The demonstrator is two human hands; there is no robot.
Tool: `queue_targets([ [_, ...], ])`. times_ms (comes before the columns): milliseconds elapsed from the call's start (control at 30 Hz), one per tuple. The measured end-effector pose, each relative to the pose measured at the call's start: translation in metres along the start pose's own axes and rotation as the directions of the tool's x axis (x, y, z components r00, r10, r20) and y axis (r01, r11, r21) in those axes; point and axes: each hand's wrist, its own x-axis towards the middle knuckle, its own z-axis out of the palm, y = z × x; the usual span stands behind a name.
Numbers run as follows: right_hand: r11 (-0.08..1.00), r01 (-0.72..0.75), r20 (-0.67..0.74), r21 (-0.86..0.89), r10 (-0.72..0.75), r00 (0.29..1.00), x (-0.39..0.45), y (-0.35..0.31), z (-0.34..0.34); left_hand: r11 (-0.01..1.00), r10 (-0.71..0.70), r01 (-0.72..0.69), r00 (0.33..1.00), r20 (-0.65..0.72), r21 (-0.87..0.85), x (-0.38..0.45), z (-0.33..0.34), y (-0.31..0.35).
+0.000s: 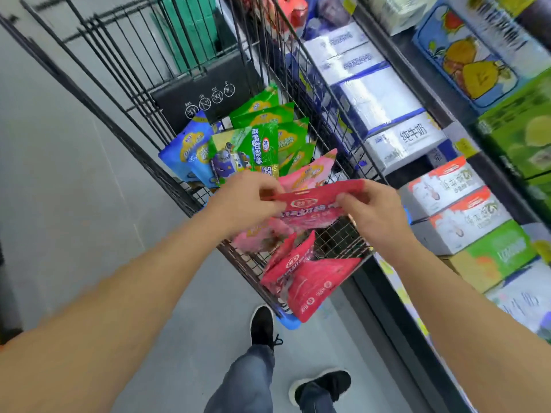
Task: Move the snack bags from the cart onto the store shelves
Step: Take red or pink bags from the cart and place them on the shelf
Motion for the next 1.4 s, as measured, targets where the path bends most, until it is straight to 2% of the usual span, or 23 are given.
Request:
queue_targets([
  [100,0.989,0.024,-0.108,0.143,-0.008,0.994,-0.021,-0.019,-0.031,0.954,-0.052,0.051,0.999,0.007,-0.295,-0.007,-0.008,0.008],
  [200,0.938,0.003,-0.203,0.346,0.072,0.977,-0.037,-0.027,-0.056,0.740,-0.060,0.100,0.995,0.083,-0.665,-0.007,0.008,0.029],
  [267,0.864,-0.023,-0.250,0.503,0.171,0.953,-0.049,-0.027,-0.076,0.610,-0.033,0.148,0.986,0.162,-0.779,-0.006,0.028,0.054],
  [300,0.813,-0.041,-0.251,0.581,0.227,0.941,-0.052,-0.026,-0.083,0.586,-0.037,0.168,0.983,0.181,-0.793,-0.005,0.039,0.063],
  [433,0.620,-0.068,-0.239,0.782,0.398,0.886,-0.077,-0.002,-0.130,0.624,-0.066,0.195,0.978,0.198,-0.757,0.001,0.090,0.108],
  [500,0.585,-0.051,-0.265,0.810,0.441,0.857,-0.092,0.017,-0.151,0.648,-0.085,0.216,0.973,0.212,-0.730,0.003,0.113,0.131],
  [700,0.637,-0.059,-0.325,0.769,0.468,0.821,-0.169,0.090,-0.205,0.583,-0.015,0.276,0.944,0.330,-0.764,-0.002,0.189,0.215],
  [867,0.680,-0.129,-0.432,0.722,0.588,0.684,-0.233,0.166,-0.254,0.703,-0.007,0.258,0.935,0.356,-0.663,-0.007,0.275,0.285],
  [933,0.688,-0.149,-0.459,0.711,0.614,0.642,-0.246,0.190,-0.270,0.722,-0.011,0.278,0.921,0.390,-0.634,-0.011,0.301,0.305],
  [1100,0.634,-0.143,-0.495,0.760,0.707,0.505,-0.266,0.240,-0.307,0.776,0.012,0.306,0.868,0.497,-0.552,-0.017,0.356,0.343],
  [1167,0.616,-0.151,-0.493,0.773,0.734,0.467,-0.273,0.257,-0.314,0.848,0.014,0.254,0.867,0.499,-0.465,-0.014,0.376,0.344],
  [1267,0.632,-0.193,-0.504,0.750,0.736,0.452,-0.280,0.279,-0.322,0.949,0.041,0.096,0.905,0.422,-0.299,-0.005,0.401,0.342],
  [1400,0.665,-0.293,-0.520,0.687,0.731,0.441,-0.280,0.301,-0.330,0.985,0.061,-0.007,0.950,0.305,-0.175,0.008,0.424,0.350],
])
